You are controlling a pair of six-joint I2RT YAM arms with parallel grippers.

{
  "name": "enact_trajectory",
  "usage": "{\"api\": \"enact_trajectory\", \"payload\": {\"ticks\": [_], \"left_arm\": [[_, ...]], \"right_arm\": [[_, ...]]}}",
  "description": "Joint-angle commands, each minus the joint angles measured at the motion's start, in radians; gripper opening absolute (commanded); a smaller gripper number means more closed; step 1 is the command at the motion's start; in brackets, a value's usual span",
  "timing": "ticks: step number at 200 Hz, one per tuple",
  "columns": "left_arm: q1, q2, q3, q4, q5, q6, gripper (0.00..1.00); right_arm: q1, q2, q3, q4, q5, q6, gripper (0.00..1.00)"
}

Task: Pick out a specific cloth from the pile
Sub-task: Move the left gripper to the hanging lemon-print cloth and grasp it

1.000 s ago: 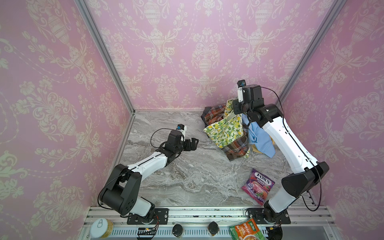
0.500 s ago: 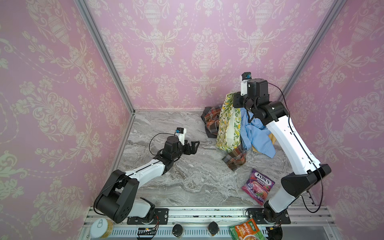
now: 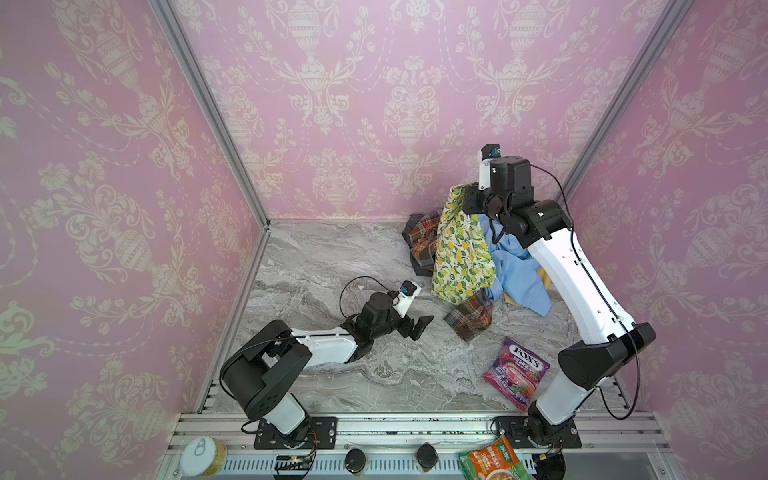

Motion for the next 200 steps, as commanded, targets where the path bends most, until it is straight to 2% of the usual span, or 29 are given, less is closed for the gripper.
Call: {"api": "enact_trajectory", "payload": {"ticks": [1, 54, 109, 121, 137, 165, 200], "left_arm": [[-0.025, 0.07, 0.069, 0.102, -0.082, 0.111, 0.99], [-0.048, 0.228, 0.227, 0.244, -0.11, 0.145, 0.99], [-0.125, 0.335, 0.338, 0.246, -0.142, 0.211, 0.99], [-0.145, 0.355, 0.358, 0.244, -0.218, 0.246, 0.99], [-0.173, 0.389, 0.403, 0.25, -0.389, 0.301, 0.99], [-0.195, 0.446, 0.473, 0.349, -0.612, 0.381, 0.99], [-0.208, 0.501, 0.542, 0.505, -0.721, 0.503, 0.97]], "right_arm": [[0.001, -0.018, 0.029, 0.052, 0.009, 0.026, 0.0], [0.007, -0.034, 0.046, 0.052, -0.009, 0.064, 0.0], [0.02, 0.007, 0.118, 0.018, 0.007, 0.061, 0.0], [0.023, 0.007, 0.118, 0.021, 0.01, 0.06, 0.0], [0.029, 0.003, 0.117, 0.026, 0.015, 0.061, 0.0], [0.039, 0.002, 0.118, 0.026, 0.018, 0.057, 0.0], [0.049, -0.002, 0.117, 0.02, 0.021, 0.053, 0.0]]}}
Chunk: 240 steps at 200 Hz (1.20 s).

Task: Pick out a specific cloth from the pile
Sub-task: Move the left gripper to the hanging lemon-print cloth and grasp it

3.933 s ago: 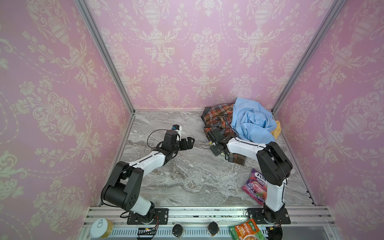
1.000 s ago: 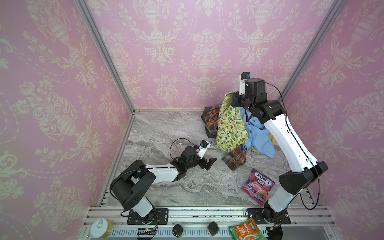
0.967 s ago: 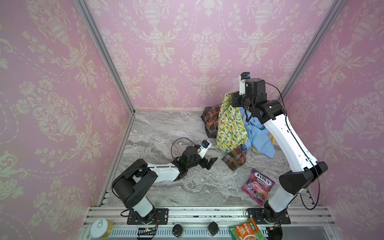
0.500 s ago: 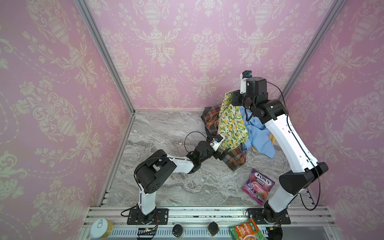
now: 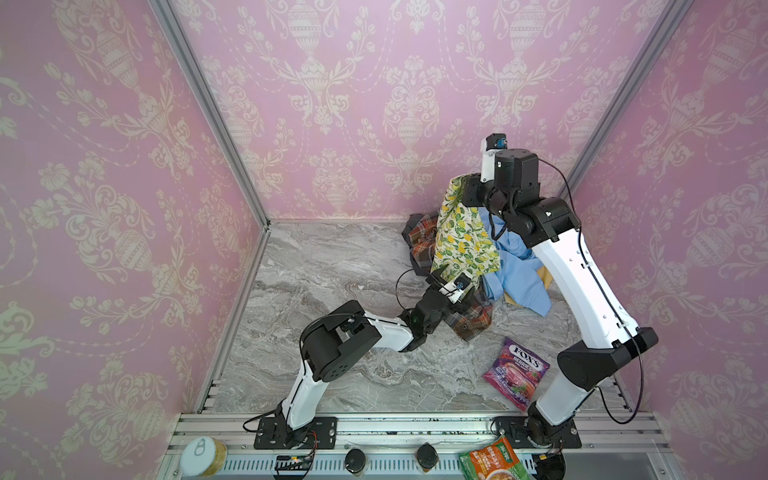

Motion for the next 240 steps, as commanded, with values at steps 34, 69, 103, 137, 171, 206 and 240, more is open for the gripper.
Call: {"api": "enact_trajectory", "payload": {"ticks": [34, 69, 103, 137, 171, 206, 240], "left_arm": [[-0.003, 0.066, 0.117, 0.276, -0.158, 0.252, 0.81], [0.031, 0.027, 0.115, 0.271, -0.122, 0.258, 0.84], [0.071, -0.023, 0.069, 0.308, -0.085, 0.248, 0.87], [0.1, -0.056, 0.052, 0.327, -0.045, 0.25, 0.92], [0.114, -0.079, 0.045, 0.348, -0.017, 0.261, 0.96], [0.119, -0.092, 0.048, 0.349, 0.03, 0.235, 0.99], [0.128, -0.097, 0.065, 0.349, 0.081, 0.192, 0.99]], "right_arm": [[0.019, -0.008, 0.016, 0.015, 0.015, -0.003, 0.0], [0.027, -0.03, -0.015, -0.021, -0.008, -0.023, 0.0], [0.027, -0.078, -0.096, -0.041, -0.037, -0.037, 0.0], [0.029, -0.122, -0.169, -0.059, -0.09, -0.044, 0.0], [0.027, -0.16, -0.237, -0.06, -0.145, -0.047, 0.0], [0.027, -0.177, -0.273, -0.057, -0.213, -0.041, 0.0], [0.024, -0.182, -0.285, -0.063, -0.275, -0.033, 0.0]]}}
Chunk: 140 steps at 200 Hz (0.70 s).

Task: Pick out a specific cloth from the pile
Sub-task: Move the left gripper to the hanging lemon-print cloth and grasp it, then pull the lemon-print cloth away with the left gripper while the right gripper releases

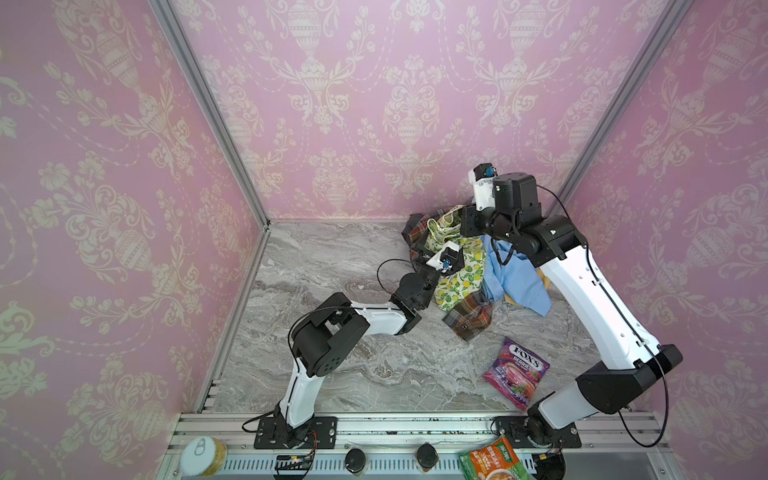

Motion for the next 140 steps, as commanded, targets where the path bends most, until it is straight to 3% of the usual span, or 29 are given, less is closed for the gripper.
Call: {"api": "enact_trajectory", "payload": {"ticks": [1, 31, 75, 100, 140], "left_arm": [[0.015, -0.042, 0.011, 0.046, 0.063, -0.033, 0.99], [0.027, -0.042, 0.035, 0.045, 0.11, -0.064, 0.96], [0.031, -0.049, 0.059, 0.046, 0.205, -0.1, 0.79], [0.032, -0.045, 0.075, 0.046, 0.238, -0.107, 0.77], [0.032, -0.069, 0.075, 0.045, 0.273, -0.103, 0.46]], "right_arm": [[0.006, -0.026, -0.02, -0.007, -0.072, -0.006, 0.0], [0.002, -0.039, -0.04, -0.007, -0.11, 0.002, 0.0], [-0.011, -0.052, -0.068, 0.006, -0.144, 0.021, 0.0], [-0.02, -0.056, -0.075, 0.005, -0.167, 0.03, 0.0], [-0.024, -0.068, -0.094, 0.001, -0.156, 0.034, 0.0]]}}
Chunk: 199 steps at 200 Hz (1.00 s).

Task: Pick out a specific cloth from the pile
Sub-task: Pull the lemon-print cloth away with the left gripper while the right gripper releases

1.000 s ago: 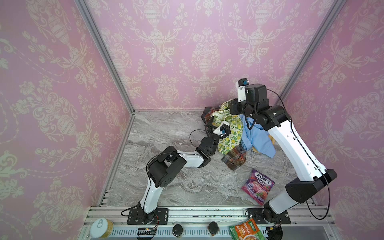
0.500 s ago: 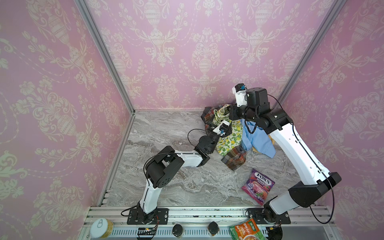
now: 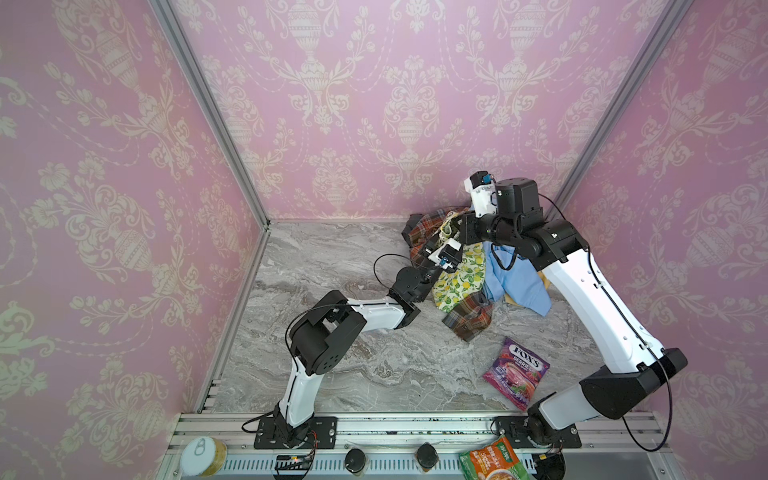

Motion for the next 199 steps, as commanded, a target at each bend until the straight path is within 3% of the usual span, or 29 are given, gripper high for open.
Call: {"api": "enact_trajectory", "payload": {"ticks": [1, 33, 69, 80, 140, 174, 199], "left_arm": [[0.006, -0.067, 0.03, 0.046, 0.054, -0.014, 0.45], [0.012, -0.08, 0.035, 0.046, 0.054, -0.028, 0.22], [0.044, -0.101, 0.017, 0.046, 0.067, -0.09, 0.05], [0.052, -0.108, 0.006, 0.046, 0.063, -0.101, 0.01], [0.15, -0.215, -0.106, 0.012, 0.007, -0.241, 0.0], [0.214, -0.325, -0.165, -0.144, -0.063, -0.311, 0.0], [0.273, -0.43, -0.195, -0.279, -0.076, -0.379, 0.0]], "right_arm": [[-0.005, -0.033, -0.025, -0.002, -0.015, 0.027, 0.0], [-0.015, -0.037, -0.045, 0.008, -0.028, 0.039, 0.0], [-0.021, -0.023, -0.06, 0.024, -0.033, 0.046, 0.0], [-0.023, -0.013, -0.053, 0.021, -0.031, 0.041, 0.08], [-0.031, 0.014, 0.009, 0.046, -0.025, 0.016, 0.47], [-0.034, 0.019, 0.017, 0.071, -0.019, 0.003, 0.67], [-0.034, 0.023, 0.008, 0.085, -0.009, -0.007, 0.76]]}}
